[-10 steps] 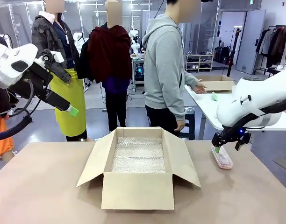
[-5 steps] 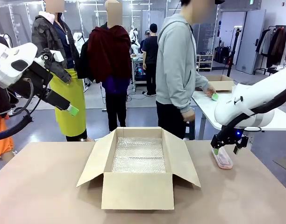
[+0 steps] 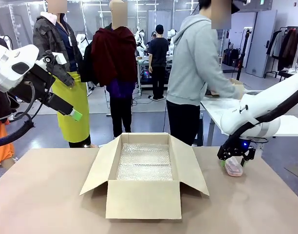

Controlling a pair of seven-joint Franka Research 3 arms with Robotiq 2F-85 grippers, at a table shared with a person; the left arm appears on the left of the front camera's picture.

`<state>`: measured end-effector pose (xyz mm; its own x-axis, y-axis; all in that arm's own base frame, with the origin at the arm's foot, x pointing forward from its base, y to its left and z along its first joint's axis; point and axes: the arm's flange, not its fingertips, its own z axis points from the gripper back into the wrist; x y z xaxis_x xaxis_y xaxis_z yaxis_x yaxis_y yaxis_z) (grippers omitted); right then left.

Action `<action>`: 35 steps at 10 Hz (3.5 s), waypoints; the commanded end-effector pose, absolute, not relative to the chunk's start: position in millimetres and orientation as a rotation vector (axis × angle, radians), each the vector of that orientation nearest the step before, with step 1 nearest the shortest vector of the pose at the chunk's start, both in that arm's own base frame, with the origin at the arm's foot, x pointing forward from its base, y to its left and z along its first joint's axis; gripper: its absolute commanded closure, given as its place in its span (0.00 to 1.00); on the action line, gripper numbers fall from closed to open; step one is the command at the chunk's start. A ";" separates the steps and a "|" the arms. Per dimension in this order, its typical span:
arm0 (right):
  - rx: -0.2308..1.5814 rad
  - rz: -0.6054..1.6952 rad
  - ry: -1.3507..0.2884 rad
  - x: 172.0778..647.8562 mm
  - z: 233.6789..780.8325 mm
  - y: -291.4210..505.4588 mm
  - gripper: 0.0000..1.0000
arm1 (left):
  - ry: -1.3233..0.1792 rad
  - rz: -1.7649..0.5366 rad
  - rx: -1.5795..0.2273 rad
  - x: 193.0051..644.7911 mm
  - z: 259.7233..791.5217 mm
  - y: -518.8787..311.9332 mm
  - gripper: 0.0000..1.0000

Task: Pack the glasses set securely to prepare it for shipping.
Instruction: Place the Glasses case inside the Package Box.

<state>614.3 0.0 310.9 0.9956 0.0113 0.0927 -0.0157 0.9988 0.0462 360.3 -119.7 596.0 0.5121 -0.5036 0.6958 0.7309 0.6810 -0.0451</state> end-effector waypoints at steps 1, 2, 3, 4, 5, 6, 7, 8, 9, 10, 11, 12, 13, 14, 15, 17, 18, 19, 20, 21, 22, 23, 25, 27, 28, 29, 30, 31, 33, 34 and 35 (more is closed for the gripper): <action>0.058 0.003 -0.084 622.1 314.9 3.6 0.40 | -0.725 -0.765 -0.364 359.4 597.2 -118.4 0.00; 0.067 0.004 -0.083 623.5 314.6 5.1 0.52 | -0.725 -0.765 -0.364 359.4 597.2 -118.4 0.00; 0.068 0.002 -0.080 624.4 315.3 6.4 0.98 | -0.725 -0.765 -0.364 359.4 597.2 -118.4 0.00; 0.072 -0.001 -0.077 625.6 315.4 7.1 1.00 | -0.725 -0.765 -0.364 359.4 597.2 -118.4 0.00; 0.075 -0.029 -0.077 625.8 319.4 5.4 1.00 | -0.725 -0.765 -0.364 359.4 597.2 -118.4 0.00; 0.074 -0.017 -0.101 624.1 331.9 8.7 1.00 | -0.725 -0.765 -0.364 359.4 597.2 -118.4 0.00; 0.085 0.027 -0.123 620.4 358.5 14.0 1.00 | -0.725 -0.765 -0.364 359.4 597.2 -118.4 0.00; 0.101 0.138 -0.165 615.1 395.6 26.5 1.00 | -0.725 -0.765 -0.364 359.4 597.2 -118.4 0.00; 0.108 0.329 -0.190 610.8 436.3 44.8 1.00 | -0.725 -0.765 -0.364 359.4 597.2 -118.4 0.00; 0.161 0.536 -0.172 611.3 463.4 63.5 1.00 | -0.725 -0.765 -0.364 359.4 597.2 -118.4 0.00; 0.183 0.731 -0.156 614.5 485.4 87.7 1.00 | -0.725 -0.765 -0.364 359.4 597.2 -118.4 0.00; 0.204 0.908 -0.132 617.1 501.2 118.5 1.00 | -0.725 -0.765 -0.364 359.4 597.2 -118.4 0.00; 0.196 1.072 -0.092 620.2 507.4 150.8 1.00 | -0.725 -0.765 -0.364 359.4 597.2 -118.4 0.00; 0.189 1.247 -0.062 622.5 508.7 182.9 1.00 | -0.725 -0.765 -0.364 359.4 597.2 -118.4 0.00; 0.190 1.356 -0.045 625.0 506.5 208.8 1.00 | -0.725 -0.765 -0.364 359.4 597.2 -118.4 0.00; 0.173 1.512 0.014 626.5 496.8 257.2 1.00 | -0.725 -0.765 -0.364 359.4 597.2 -118.4 0.00; 0.160 1.551 0.031 629.2 491.8 282.0 1.00 | -0.725 -0.765 -0.364 359.4 597.2 -118.4 0.00; 0.127 1.557 0.030 634.5 487.3 300.0 1.00 | -0.725 -0.765 -0.364 359.4 597.2 -118.4 0.00; 0.138 1.563 0.032 637.3 483.1 315.4 1.00 | -0.725 -0.765 -0.364 359.4 597.2 -118.4 0.00; 0.113 1.557 0.017 639.0 474.4 332.0 1.00 | -0.725 -0.765 -0.364 359.4 597.2 -118.4 0.00; 0.076 1.524 -0.034 642.7 460.7 353.6 1.00 | -0.725 -0.765 -0.364 359.4 597.2 -118.4 0.00; 0.055 1.521 -0.060 646.7 446.9 368.6 1.00 | -0.725 -0.765 -0.364 359.4 597.2 -118.4 0.00; 0.089 1.509 -0.091 655.3 411.9 382.1 1.00 | -0.725 -0.765 -0.364 359.4 597.2 -118.4 0.00; 0.057 1.520 -0.060 654.7 367.5 394.2 1.00 | -0.725 -0.765 -0.364 359.4 597.2 -118.4 0.00; 0.060 1.506 -0.044 655.8 351.6 391.7 1.00 | -0.725 -0.765 -0.364 359.4 597.2 -118.4 0.00; 0.071 1.494 -0.033 656.3 340.9 388.1 1.00 | -0.725 -0.765 -0.364 359.4 597.2 -118.4 0.00; 0.069 1.490 -0.034 656.1 336.9 385.1 1.00 | -0.725 -0.765 -0.364 359.4 597.2 -118.4 0.00; 0.064 1.493 -0.042 653.6 341.3 384.7 0.13 | -0.725 -0.765 -0.364 359.4 597.2 -118.4 0.00; 0.059 1.496 -0.041 649.3 347.2 387.1 0.00 | -0.725 -0.765 -0.364 359.4 597.2 -118.4 0.00; 0.095 1.491 -0.034 645.0 350.5 388.8 0.00 | -0.725 -0.765 -0.364 359.4 597.2 -118.4 0.00; 0.060 1.465 -0.041 637.3 354.7 387.9 0.00 | -0.725 -0.765 -0.364 359.4 597.2 -118.4 0.00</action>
<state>652.0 386.6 350.1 0.0638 0.9940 0.0892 -0.9977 0.0616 0.0272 360.0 -119.9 597.0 0.5114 -0.5042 0.6959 0.7291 0.6832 -0.0408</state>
